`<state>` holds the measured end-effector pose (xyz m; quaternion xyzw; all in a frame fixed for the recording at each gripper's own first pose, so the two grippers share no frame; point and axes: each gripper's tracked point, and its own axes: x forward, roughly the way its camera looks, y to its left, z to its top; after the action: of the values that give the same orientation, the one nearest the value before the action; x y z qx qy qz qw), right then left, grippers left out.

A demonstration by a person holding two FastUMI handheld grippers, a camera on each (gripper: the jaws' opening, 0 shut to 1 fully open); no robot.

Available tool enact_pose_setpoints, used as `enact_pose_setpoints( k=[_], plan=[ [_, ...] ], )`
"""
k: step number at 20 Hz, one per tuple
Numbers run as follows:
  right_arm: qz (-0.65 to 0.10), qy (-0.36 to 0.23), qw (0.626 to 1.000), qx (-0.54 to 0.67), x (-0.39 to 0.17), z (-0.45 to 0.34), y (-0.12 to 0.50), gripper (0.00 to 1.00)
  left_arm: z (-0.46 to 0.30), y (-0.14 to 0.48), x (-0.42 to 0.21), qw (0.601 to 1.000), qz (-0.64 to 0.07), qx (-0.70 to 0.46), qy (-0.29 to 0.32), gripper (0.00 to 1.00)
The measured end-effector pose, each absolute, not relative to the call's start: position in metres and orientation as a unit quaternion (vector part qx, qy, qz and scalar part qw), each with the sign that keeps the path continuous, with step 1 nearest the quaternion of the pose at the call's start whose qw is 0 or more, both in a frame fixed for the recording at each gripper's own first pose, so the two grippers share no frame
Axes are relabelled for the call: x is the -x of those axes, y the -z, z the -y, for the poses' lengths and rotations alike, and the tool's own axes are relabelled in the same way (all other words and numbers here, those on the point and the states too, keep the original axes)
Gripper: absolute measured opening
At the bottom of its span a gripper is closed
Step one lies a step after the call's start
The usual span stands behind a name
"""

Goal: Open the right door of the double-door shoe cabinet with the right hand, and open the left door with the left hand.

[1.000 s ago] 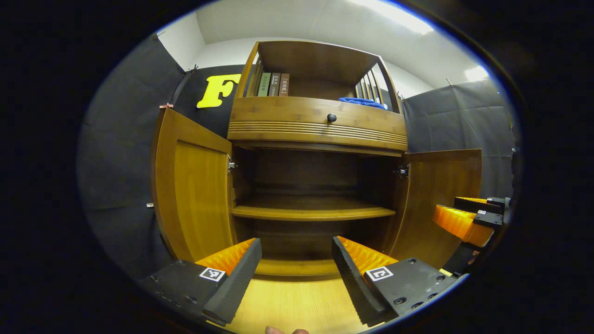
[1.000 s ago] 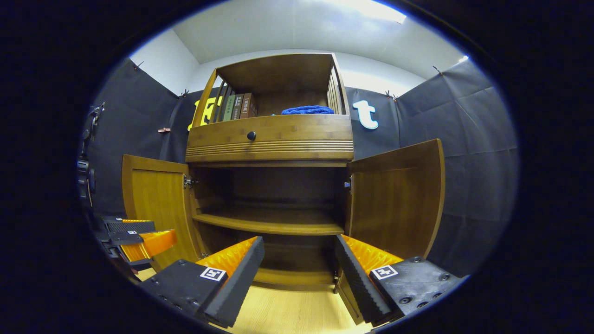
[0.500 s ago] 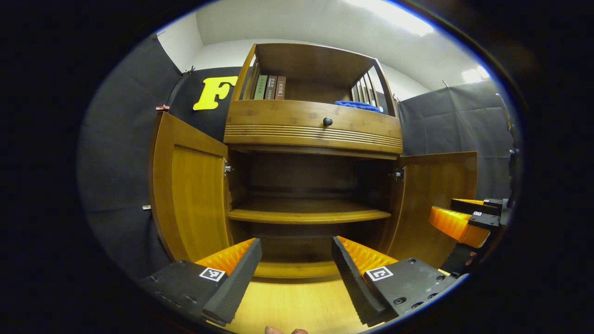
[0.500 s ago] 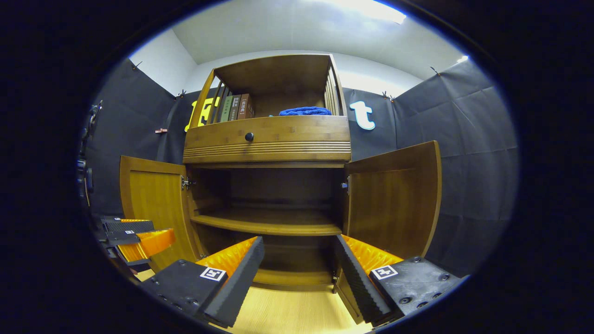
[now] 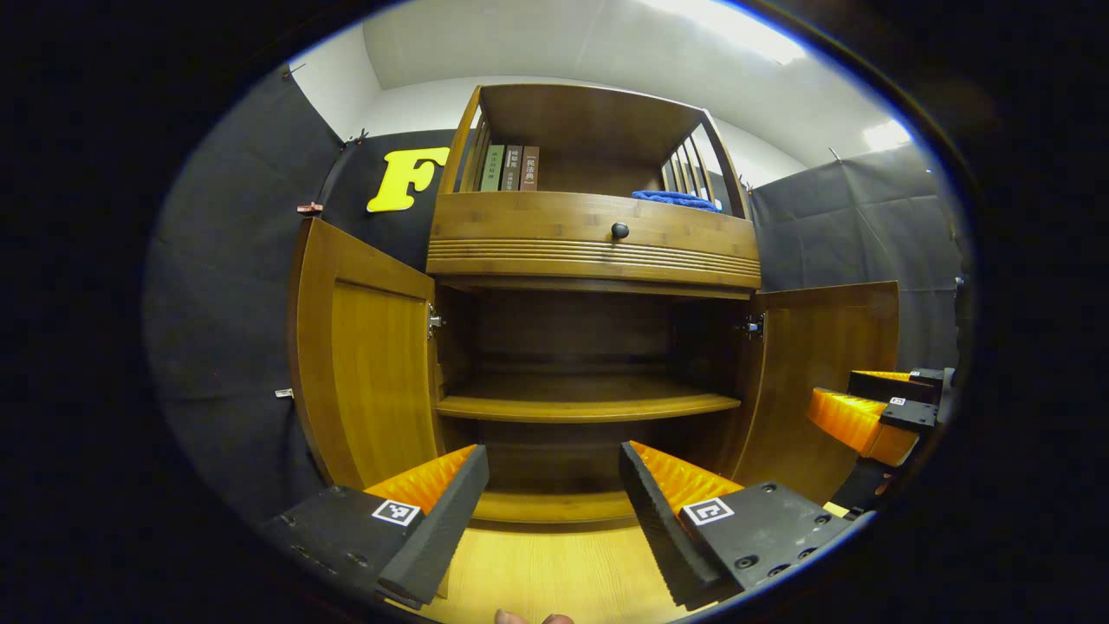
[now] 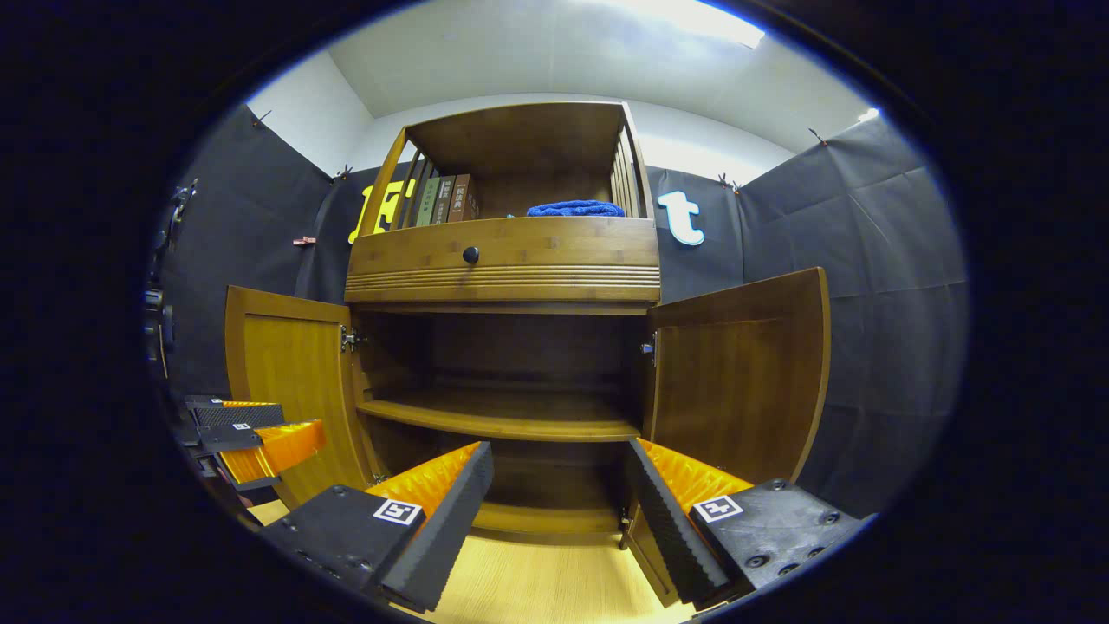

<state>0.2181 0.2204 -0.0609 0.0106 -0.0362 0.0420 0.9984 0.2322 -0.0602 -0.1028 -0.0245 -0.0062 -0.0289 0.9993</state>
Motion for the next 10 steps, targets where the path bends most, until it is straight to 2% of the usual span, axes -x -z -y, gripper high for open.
enact_pose_setpoints(
  k=[3,4,7,10],
  plan=[
    [0.036,-0.041,0.998,-0.008,-0.219,-0.221,0.0623,1.0,0.0562,0.1007,-0.2331,1.0,0.011,0.021,0.02,0.94],
    [0.036,-0.041,0.999,-0.008,-0.2197,-0.2205,0.0627,0.95,0.0558,0.101,-0.234,1.0,0.012,0.02,0.018,0.94],
    [0.035,-0.04,0.999,-0.01,-0.2217,-0.2206,0.0641,0.95,0.0552,0.1,-0.2333,1.0,0.012,0.019,0.017,0.92],
    [0.033,-0.04,0.999,-0.011,-0.223,-0.2208,0.0656,0.95,0.0558,0.102,-0.2335,1.0,0.007,0.021,0.02,0.94]
  ],
)
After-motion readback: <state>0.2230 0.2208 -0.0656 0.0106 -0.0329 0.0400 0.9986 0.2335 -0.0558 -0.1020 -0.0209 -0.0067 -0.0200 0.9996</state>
